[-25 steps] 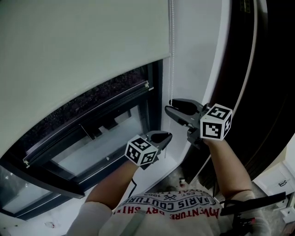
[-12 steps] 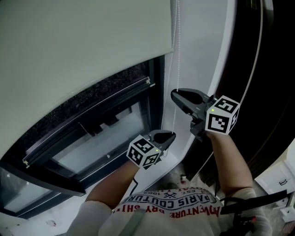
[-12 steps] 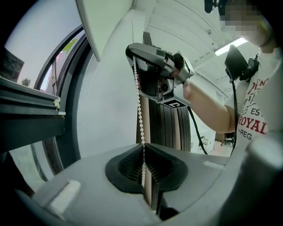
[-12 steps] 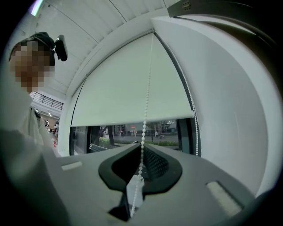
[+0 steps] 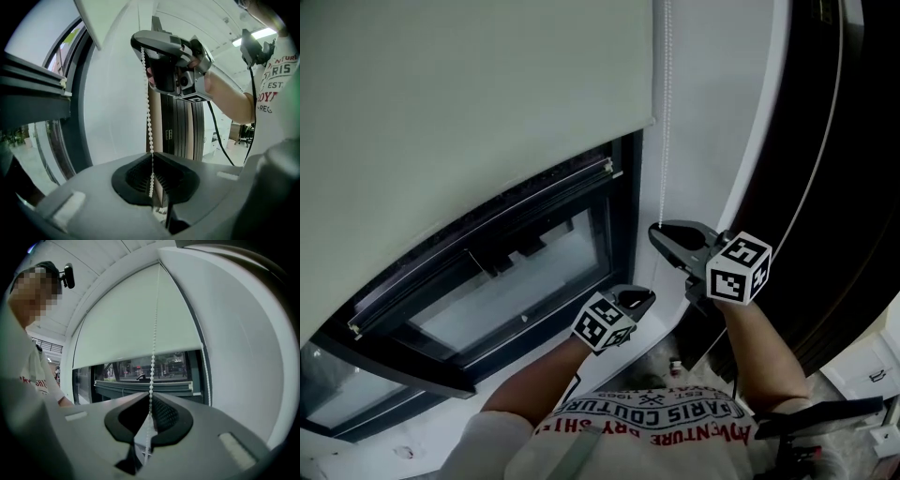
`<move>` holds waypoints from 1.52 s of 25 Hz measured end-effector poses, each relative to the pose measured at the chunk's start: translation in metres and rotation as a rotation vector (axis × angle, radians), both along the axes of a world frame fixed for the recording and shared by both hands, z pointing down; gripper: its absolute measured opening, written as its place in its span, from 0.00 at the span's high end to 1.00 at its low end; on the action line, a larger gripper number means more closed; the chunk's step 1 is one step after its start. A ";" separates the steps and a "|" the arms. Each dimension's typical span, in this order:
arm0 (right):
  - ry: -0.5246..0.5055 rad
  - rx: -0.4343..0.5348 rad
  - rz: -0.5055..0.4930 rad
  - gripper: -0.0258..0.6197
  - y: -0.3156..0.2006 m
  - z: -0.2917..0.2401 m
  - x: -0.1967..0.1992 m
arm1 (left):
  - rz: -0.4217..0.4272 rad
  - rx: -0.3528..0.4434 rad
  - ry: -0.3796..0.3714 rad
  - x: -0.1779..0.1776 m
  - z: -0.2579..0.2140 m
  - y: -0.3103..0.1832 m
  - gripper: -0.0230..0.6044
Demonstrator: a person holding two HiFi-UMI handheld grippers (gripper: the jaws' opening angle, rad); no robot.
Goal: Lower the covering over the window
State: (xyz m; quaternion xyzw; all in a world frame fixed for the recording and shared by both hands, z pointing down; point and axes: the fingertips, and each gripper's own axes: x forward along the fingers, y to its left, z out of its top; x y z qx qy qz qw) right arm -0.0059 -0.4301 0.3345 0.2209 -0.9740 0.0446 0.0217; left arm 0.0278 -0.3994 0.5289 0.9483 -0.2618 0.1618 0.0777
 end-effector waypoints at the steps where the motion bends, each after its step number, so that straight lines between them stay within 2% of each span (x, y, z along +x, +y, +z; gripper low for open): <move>1: -0.005 -0.016 0.000 0.93 0.001 0.007 -0.001 | -0.007 -0.010 -0.007 -0.002 0.008 0.000 0.94; 8: -0.013 -0.081 0.006 0.93 0.011 0.047 -0.004 | -0.020 -0.058 -0.053 -0.008 0.049 0.005 0.94; 20: 0.068 -0.176 0.043 0.93 0.021 0.124 0.002 | -0.012 -0.161 -0.155 -0.009 0.118 0.027 0.94; 26: 0.134 -0.233 0.033 0.93 0.034 0.168 -0.002 | -0.009 -0.239 -0.209 -0.014 0.158 0.045 0.94; 30: 0.138 -0.269 0.034 0.93 0.037 0.189 -0.005 | -0.019 -0.272 -0.192 -0.015 0.174 0.051 0.94; 36: 0.124 -0.255 0.038 0.93 0.036 0.192 -0.007 | -0.043 -0.289 -0.167 -0.016 0.177 0.047 0.94; 38: 0.135 -0.248 0.048 0.93 0.036 0.196 -0.007 | -0.044 -0.299 -0.182 -0.017 0.181 0.048 0.94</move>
